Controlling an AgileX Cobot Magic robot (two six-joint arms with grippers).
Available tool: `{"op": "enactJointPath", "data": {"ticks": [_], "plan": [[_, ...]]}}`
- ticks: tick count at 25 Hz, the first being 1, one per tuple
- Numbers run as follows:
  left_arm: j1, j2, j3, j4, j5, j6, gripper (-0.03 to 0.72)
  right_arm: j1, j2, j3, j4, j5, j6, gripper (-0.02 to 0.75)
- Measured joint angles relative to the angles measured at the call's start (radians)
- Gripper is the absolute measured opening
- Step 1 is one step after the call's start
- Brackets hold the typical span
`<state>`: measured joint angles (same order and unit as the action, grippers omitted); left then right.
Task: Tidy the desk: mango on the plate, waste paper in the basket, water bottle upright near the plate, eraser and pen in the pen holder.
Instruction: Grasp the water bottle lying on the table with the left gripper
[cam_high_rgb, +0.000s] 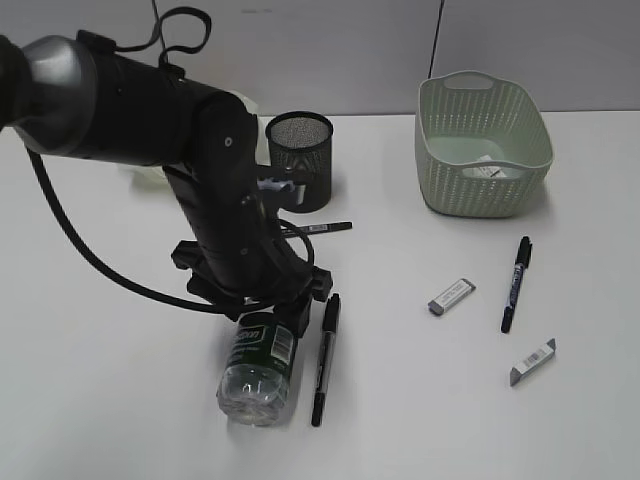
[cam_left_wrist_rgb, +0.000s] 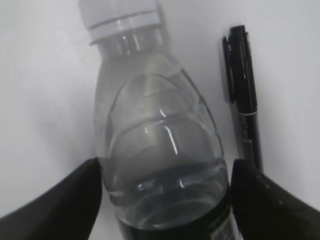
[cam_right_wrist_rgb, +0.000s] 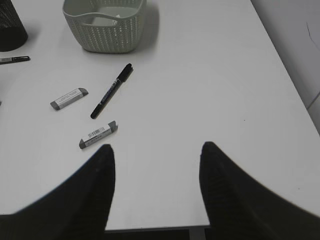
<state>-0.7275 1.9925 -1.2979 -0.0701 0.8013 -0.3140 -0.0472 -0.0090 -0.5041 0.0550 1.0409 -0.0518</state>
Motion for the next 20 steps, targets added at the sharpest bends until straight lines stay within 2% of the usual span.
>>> {"op": "enactJointPath", "data": {"ticks": [9, 17, 20], "plan": [[0.000, 0.001, 0.000, -0.016, -0.024, 0.000, 0.581, 0.000, 0.000, 0.000, 0.000, 0.000, 0.000, 0.433], [0.000, 0.020, -0.011, -0.032, -0.003, 0.000, 0.461, 0.000, 0.000, 0.000, 0.000, 0.000, 0.000, 0.433], [0.000, 0.019, -0.011, -0.033, -0.002, 0.000, 0.461, 0.000, 0.000, 0.000, 0.000, 0.000, 0.000, 0.432]]}}
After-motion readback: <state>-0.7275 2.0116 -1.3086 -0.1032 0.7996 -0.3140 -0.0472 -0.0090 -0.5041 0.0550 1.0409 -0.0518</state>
